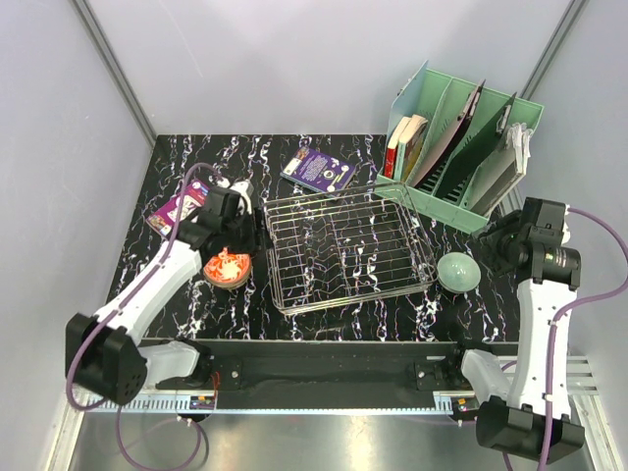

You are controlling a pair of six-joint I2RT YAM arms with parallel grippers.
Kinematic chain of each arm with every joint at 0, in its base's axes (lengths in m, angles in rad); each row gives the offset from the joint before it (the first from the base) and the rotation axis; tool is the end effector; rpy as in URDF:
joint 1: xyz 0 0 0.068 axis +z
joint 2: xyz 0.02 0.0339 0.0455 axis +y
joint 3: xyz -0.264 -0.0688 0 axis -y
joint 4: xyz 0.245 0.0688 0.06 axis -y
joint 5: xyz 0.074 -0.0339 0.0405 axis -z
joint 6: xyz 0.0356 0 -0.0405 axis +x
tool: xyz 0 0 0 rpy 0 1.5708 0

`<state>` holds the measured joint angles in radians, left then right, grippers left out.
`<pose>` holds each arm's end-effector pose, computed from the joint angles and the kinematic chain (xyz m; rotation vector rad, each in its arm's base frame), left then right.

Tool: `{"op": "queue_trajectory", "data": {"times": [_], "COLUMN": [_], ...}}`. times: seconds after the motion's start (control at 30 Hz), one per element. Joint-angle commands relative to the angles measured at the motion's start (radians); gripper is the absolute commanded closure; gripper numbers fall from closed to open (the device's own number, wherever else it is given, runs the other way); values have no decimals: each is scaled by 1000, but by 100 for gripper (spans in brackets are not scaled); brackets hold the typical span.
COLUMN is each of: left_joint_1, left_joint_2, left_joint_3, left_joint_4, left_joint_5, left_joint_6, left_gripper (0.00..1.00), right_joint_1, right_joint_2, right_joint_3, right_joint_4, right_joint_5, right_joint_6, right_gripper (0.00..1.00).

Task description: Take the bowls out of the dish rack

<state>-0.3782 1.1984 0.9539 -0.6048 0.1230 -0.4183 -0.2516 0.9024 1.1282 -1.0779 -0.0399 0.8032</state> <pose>0.2292 -0.0958 0.2762 0.0079 2.4766 -0.5028 0.1494 -0.0369 0.3515 1.2143 2.1212 0.2970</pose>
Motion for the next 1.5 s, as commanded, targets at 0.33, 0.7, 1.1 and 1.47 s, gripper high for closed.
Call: {"op": "queue_trajectory", "data": {"times": [0.33,0.7,1.1,1.47], "left_joint_1": [-2,-31,-42,22], "left_joint_2": [165,285,386,458], "left_joint_3": [111,163,267,399], "left_joint_4": [42,28,7,-56], "left_joint_5": [9,-13,-97,-195], "left_joint_6": [-8,9,55,122], "left_gripper": [48,62,85,84], "right_joint_1": [-2,-2,-2,-2], "right_joint_2": [9,26,32,59], "right_joint_3": [22,25,35,31], "right_joint_4": [15,19,12,4], "right_joint_5": [-69,-92,-114,-129], "right_joint_6": [-7,-1,4,-10], "right_gripper": [37,37,37,37]}}
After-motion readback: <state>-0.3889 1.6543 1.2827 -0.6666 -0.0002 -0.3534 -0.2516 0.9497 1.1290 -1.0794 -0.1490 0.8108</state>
